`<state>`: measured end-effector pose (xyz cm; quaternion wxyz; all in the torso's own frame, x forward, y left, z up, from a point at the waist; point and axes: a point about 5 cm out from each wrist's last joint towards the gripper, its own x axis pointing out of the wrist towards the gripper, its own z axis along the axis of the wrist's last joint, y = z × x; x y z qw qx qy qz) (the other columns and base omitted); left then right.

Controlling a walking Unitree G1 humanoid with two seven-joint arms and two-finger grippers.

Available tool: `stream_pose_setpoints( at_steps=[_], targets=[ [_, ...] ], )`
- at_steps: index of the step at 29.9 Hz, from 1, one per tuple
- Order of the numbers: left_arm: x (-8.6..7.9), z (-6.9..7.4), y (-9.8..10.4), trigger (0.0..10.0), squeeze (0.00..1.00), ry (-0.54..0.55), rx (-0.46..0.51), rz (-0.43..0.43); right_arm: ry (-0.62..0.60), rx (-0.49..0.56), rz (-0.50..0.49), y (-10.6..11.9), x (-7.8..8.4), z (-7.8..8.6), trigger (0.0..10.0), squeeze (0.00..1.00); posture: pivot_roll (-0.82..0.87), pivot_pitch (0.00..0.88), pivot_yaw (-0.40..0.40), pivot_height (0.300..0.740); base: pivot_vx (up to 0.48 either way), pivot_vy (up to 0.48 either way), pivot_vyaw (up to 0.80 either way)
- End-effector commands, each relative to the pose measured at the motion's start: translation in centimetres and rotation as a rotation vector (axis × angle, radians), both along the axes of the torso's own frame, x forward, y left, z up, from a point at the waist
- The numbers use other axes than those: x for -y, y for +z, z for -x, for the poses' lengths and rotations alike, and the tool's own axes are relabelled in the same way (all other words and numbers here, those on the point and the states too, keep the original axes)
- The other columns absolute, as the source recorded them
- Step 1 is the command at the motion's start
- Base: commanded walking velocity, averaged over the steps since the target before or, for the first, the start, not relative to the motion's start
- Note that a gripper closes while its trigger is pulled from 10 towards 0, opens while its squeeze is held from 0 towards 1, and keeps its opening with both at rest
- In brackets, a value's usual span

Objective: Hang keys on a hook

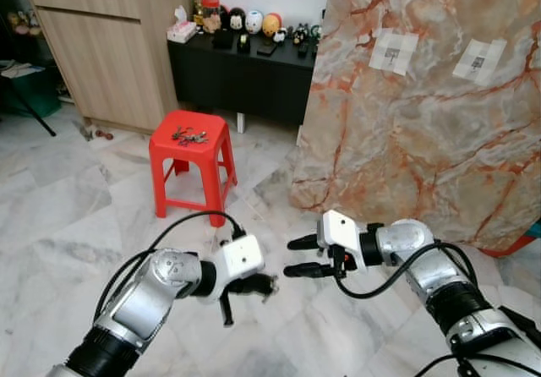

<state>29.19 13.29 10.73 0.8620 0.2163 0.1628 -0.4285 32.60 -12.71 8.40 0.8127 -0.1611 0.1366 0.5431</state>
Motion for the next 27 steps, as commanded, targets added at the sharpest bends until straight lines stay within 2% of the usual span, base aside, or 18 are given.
stream_pose_setpoints(
  at_steps=[1,3,4,5,6,7,9,11,12,14,15,18,20,24,27],
  targets=[
    [-0.4,-0.2,0.0,0.0,0.00,0.058,0.039,0.020,-0.097,-0.012,0.012,-0.8,1.0,0.0,10.0,0.00,0.11,0.000,-0.107,0.740,0.000,0.000,0.00],
    [-0.5,-0.3,0.1,0.0,0.00,0.118,0.056,0.071,-0.213,-0.032,0.022,-2.2,1.6,0.3,10.0,0.00,0.11,0.000,-0.109,0.740,0.000,0.000,0.00],
    [-0.5,-0.3,0.1,0.0,0.00,0.118,0.056,0.071,-0.213,-0.032,0.022,-2.2,1.6,0.3,10.0,0.00,0.11,0.000,-0.109,0.740,0.000,0.000,0.00],
    [-0.4,-0.4,0.2,0.6,0.00,0.144,0.086,0.079,-0.287,-0.048,0.018,-2.8,2.1,0.4,10.0,0.00,0.11,0.000,-0.107,0.740,0.000,0.000,0.00],
    [-0.5,-0.7,0.4,10.0,0.00,0.211,0.109,0.110,-0.395,-0.070,0.017,-3.7,2.8,0.6,10.0,0.00,0.11,0.000,-0.105,0.740,0.000,0.000,0.00],
    [-0.7,-1.2,0.7,10.0,0.00,0.297,0.133,0.159,-0.527,-0.091,0.031,-4.9,3.7,1.1,10.0,0.00,0.10,0.000,-0.104,0.740,0.000,0.000,0.00],
    [-0.8,-1.8,1.0,10.0,0.00,0.403,0.160,0.238,-0.714,-0.143,0.052,-6.8,4.9,2.1,10.0,0.00,0.09,0.000,-0.103,0.740,0.000,0.000,0.00],
    [-0.6,-2.1,1.3,10.0,0.00,0.436,0.185,0.281,-0.827,-0.196,0.063,-8.1,5.5,3.0,10.0,0.00,0.08,0.000,-0.100,0.740,0.000,0.000,0.00],
    [-0.5,-2.2,1.5,10.0,0.00,0.461,0.202,0.309,-0.911,-0.250,0.064,-9.3,5.8,4.0,10.0,0.00,0.08,0.000,-0.096,0.740,0.000,0.000,0.00],
    [-0.3,-2.4,1.6,10.0,0.00,0.488,0.217,0.336,-0.992,-0.306,0.068,-10.5,6.0,5.1,10.0,0.00,0.08,0.000,-0.096,0.740,0.000,0.000,0.00],
    [-0.4,-2.5,1.6,10.0,0.00,0.519,0.226,0.350,-1.090,-0.371,0.072,-11.7,6.2,6.4,10.0,0.00,0.08,0.000,-0.095,0.740,0.000,0.000,0.00],
    [-1.3,-2.6,1.0,10.0,0.00,0.603,0.237,0.347,-1.168,-0.442,0.051,-13.1,5.9,8.2,10.0,0.00,0.08,0.000,-0.095,0.740,0.000,0.000,0.00],
    [-1.6,-2.6,0.8,10.0,0.00,0.627,0.238,0.355,-1.180,-0.446,0.044,-13.4,5.8,8.5,10.0,0.00,0.07,0.000,-0.096,0.740,0.000,0.000,0.00],
    [-3.7,-2.1,0.3,10.0,0.00,0.735,0.277,0.357,-1.311,-0.496,0.005,-14.5,6.4,10.4,10.0,0.00,0.08,0.000,-0.099,0.740,0.000,0.000,0.00],
    [-5.8,-1.3,0.7,10.0,0.00,0.811,0.332,0.359,-1.418,-0.510,-0.042,-14.8,7.1,11.1,10.0,0.00,0.08,0.000,-0.084,0.740,0.000,0.000,0.00]
  ],
)
